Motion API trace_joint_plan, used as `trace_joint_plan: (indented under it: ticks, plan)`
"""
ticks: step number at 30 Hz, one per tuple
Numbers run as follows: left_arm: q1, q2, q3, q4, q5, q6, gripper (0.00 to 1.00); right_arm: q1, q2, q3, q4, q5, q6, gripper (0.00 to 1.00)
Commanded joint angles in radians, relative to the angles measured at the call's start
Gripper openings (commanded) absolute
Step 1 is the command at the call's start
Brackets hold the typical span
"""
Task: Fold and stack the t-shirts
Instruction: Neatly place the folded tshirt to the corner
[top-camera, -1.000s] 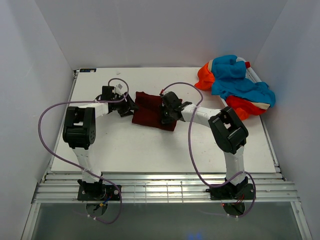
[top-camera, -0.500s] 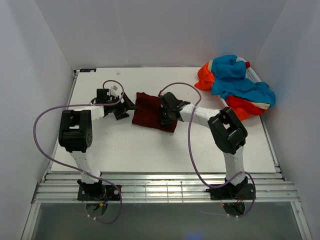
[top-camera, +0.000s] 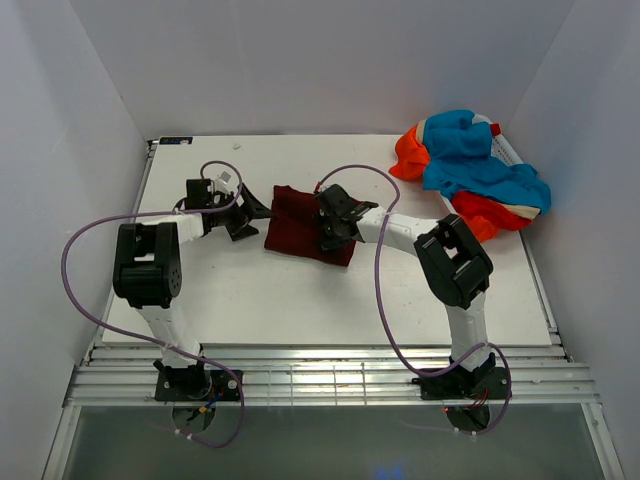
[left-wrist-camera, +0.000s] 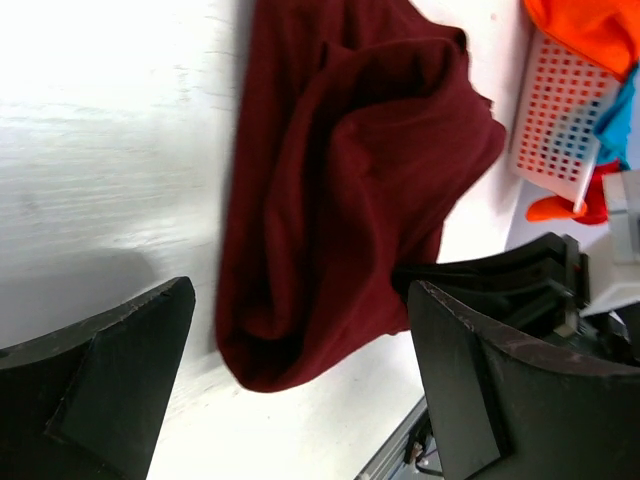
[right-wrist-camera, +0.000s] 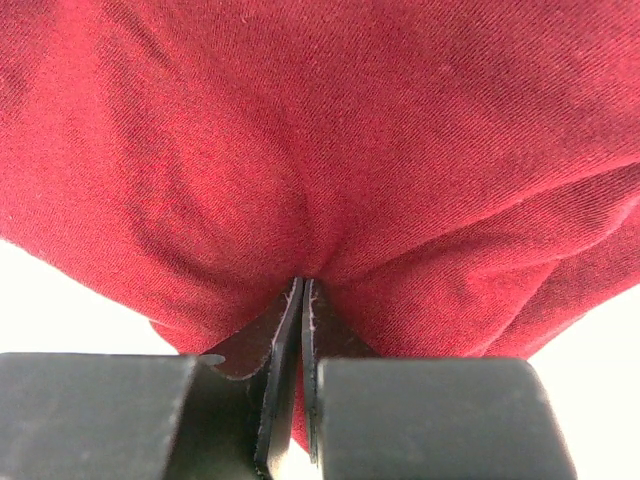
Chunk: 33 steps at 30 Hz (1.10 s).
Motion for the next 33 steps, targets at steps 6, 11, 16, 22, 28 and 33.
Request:
trace_joint_plan:
  ticks: [6,11,16,22,28,33]
  plan:
    - [0.001,0.051,0.07,0.077,0.124,-0.034,0.98,0.029,0.082,-0.035,-0.192,-0.004,-0.014,0.08]
    - [-0.027,0.112,0.142,0.001,0.072,0.02,0.98,0.033,0.08,-0.029,-0.196,-0.006,-0.017,0.08]
    - [-0.07,0.153,0.168,-0.029,0.033,0.055,0.98,0.033,0.079,-0.025,-0.196,-0.007,-0.02,0.08]
    - [-0.134,0.189,0.183,-0.07,-0.029,0.104,0.98,0.033,0.082,-0.02,-0.196,-0.01,-0.021,0.08]
    - [-0.236,0.213,0.192,-0.076,-0.072,0.104,0.98,0.033,0.083,-0.012,-0.193,-0.013,-0.02,0.08]
    - [-0.309,0.236,0.208,-0.066,-0.112,0.069,0.98,0.033,0.077,-0.015,-0.19,-0.018,-0.021,0.08]
